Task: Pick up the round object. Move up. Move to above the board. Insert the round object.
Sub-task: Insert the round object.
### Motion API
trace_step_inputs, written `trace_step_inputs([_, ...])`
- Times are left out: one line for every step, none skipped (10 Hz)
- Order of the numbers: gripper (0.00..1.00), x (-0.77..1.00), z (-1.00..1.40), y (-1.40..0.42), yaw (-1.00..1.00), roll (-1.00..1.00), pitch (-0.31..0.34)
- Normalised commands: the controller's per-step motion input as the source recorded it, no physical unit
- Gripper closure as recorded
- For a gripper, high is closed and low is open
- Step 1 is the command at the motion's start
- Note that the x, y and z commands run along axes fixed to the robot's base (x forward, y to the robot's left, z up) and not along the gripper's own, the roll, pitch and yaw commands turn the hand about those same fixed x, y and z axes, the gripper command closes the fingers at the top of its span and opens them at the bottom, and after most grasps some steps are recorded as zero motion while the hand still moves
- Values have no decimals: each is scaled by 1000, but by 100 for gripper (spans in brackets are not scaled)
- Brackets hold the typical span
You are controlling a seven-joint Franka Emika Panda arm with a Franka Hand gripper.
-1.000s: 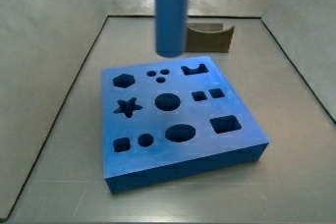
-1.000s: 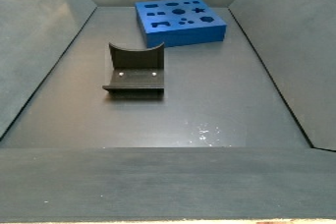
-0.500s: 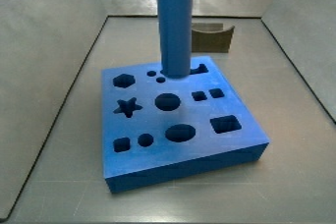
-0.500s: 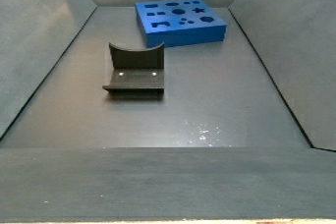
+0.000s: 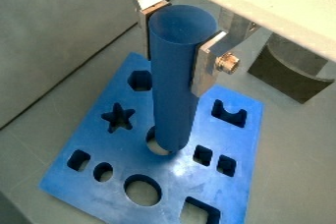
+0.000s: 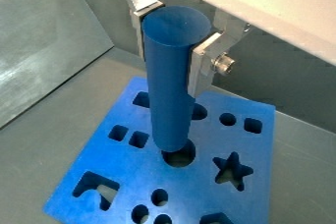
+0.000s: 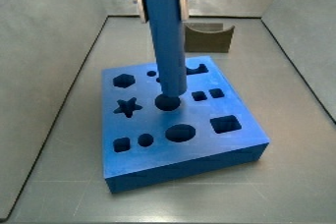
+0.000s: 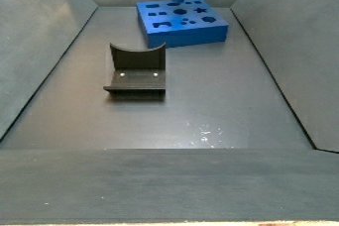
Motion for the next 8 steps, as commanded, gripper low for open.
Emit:
trace_step_inputs([100, -169, -346, 0, 0, 463, 0])
trace_step_inputs([100, -74, -211, -46, 0, 400, 37])
trace_step_inputs([100, 0, -34, 0, -3, 34, 0])
trace_step_inputs([100, -17, -80, -43, -117, 191, 29])
trace_step_inputs([100, 0, -20, -111, -177, 186, 149])
trace_step_inputs([100, 0, 0, 0, 0, 26, 26])
trace_step_inputs([100, 0, -46, -11, 0, 109, 11])
trace_step_inputs([100, 237, -57, -131, -291, 229, 289])
